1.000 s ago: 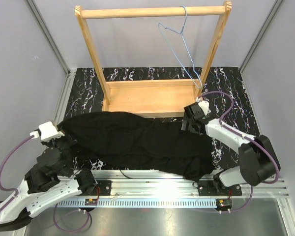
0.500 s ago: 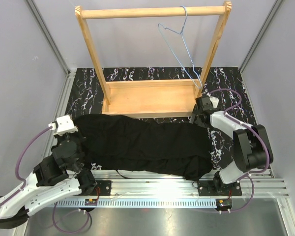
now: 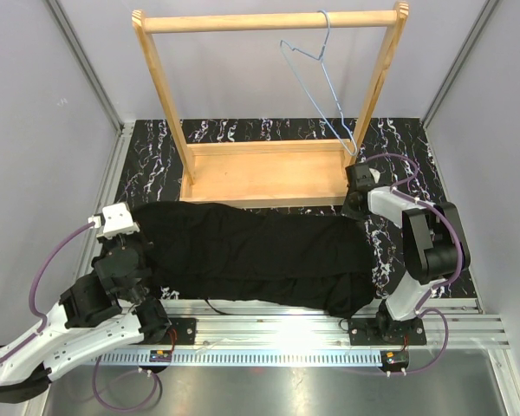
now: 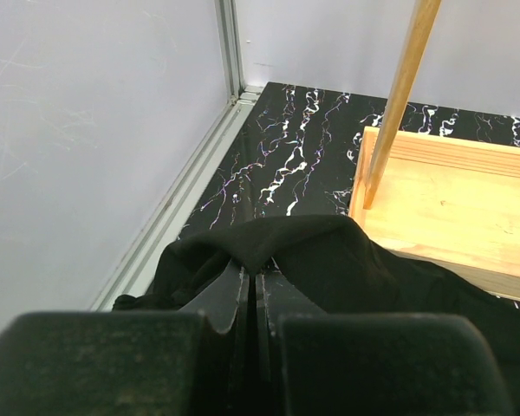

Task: Place the trousers on the hanger
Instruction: Fold the trousers

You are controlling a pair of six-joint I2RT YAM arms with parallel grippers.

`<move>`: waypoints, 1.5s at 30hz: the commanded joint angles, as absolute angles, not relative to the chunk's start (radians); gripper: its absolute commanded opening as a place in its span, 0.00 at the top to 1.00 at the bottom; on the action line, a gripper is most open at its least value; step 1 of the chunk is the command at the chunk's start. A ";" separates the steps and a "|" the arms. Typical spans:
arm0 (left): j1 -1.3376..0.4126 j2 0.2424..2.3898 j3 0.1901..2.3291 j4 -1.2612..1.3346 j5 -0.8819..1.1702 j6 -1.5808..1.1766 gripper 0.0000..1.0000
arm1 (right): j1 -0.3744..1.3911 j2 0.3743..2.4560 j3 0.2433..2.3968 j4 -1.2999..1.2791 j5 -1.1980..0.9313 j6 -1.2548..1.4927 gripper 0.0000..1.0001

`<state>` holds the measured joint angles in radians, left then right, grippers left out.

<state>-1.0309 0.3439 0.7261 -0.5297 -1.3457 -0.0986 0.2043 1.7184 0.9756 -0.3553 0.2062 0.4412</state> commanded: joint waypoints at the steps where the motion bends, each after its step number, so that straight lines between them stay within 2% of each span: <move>1: -1.028 0.339 0.753 -0.502 -1.341 -0.103 1.00 | 0.195 1.720 0.959 -0.360 0.143 0.456 0.97; 2: -1.028 0.339 0.753 -0.502 -1.347 -0.101 1.00 | 0.193 1.703 0.960 -0.367 0.137 0.459 1.00; 6: -1.029 0.328 0.756 -0.494 -1.408 -0.089 1.00 | 0.192 1.608 0.982 -0.440 0.179 0.465 1.00; 12: -1.028 0.290 0.753 -0.443 -1.463 -0.031 1.00 | 0.140 1.355 1.094 -0.642 0.354 0.410 1.00; 16: -1.029 0.310 0.768 -0.457 -1.479 -0.032 1.00 | 0.121 1.220 1.193 -0.814 0.546 0.374 1.00; 20: -1.029 0.333 0.787 -0.448 -1.499 -0.026 1.00 | 0.112 1.102 1.267 -0.879 0.630 0.347 0.99; 28: -1.029 0.365 0.792 -0.370 -1.500 0.038 1.00 | 0.072 1.089 1.299 -0.835 0.680 0.262 0.96; 31: -1.025 0.373 0.750 -0.170 -1.462 0.179 1.00 | 0.026 1.135 1.298 -0.787 0.641 0.242 0.96; 34: -0.997 0.405 0.739 -0.129 -1.382 0.221 1.00 | -0.029 1.186 1.310 -0.740 0.583 0.229 0.98; 37: -0.921 0.463 0.770 -0.202 -1.197 0.172 1.00 | -0.047 1.251 1.331 -0.706 0.555 0.219 1.00; 43: -0.580 0.643 0.873 -0.402 -0.717 0.000 1.00 | -0.077 1.331 1.371 -0.680 0.526 0.206 1.00; 45: -0.508 0.708 0.896 -0.414 -0.654 -0.061 1.00 | -0.089 1.342 1.365 -0.666 0.514 0.201 1.00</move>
